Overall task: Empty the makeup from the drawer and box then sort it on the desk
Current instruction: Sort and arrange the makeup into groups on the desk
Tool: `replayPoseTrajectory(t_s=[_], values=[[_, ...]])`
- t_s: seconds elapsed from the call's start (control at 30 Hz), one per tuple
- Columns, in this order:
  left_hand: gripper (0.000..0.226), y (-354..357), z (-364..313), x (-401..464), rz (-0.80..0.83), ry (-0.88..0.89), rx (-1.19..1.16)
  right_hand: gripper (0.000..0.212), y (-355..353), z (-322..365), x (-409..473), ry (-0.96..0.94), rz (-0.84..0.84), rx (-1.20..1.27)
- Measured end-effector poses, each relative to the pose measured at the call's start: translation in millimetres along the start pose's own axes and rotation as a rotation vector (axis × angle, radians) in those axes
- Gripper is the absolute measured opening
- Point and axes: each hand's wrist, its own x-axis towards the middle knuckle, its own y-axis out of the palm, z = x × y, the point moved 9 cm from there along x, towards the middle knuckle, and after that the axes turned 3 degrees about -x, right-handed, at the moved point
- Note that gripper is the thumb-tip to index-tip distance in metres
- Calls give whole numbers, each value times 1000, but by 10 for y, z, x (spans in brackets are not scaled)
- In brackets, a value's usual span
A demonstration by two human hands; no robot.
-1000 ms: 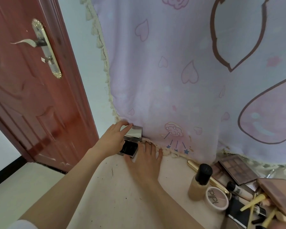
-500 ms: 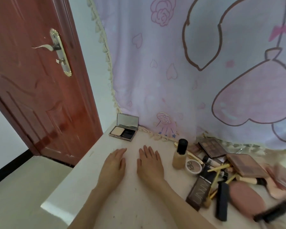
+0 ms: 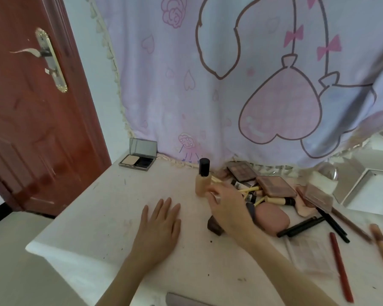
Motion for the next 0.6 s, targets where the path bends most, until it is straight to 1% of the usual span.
replayPoseTrajectory(t_s=[0.03, 0.1, 0.17, 0.2, 0.27, 0.3, 0.47, 0.6], values=[[80, 36, -22, 47, 17, -8, 19, 24, -45, -73, 96, -4, -1, -135], [86, 98, -37, 140, 78, -45, 20, 34, -28, -201, 298, 24, 78, -393], [85, 78, -61, 225, 97, -60, 10, 41, 79, -264, 450, 38, 187, -533], [79, 77, -61, 245, 103, -63, 4, 42, 143, -282, 497, 47, 236, -552], [58, 75, -50, 260, 119, -71, 3, 42, 267, -333, 533, 81, 323, -569], [51, 72, -47, 257, 119, -74, 0, 42, 318, -362, 534, 95, 357, -576], [47, 45, -51, 261, 109, -64, -20, 46, 449, -430, 543, 106, 464, -568], [47, 39, -44, 259, 102, -61, -40, 39, 429, -416, 583, 44, 419, -571]])
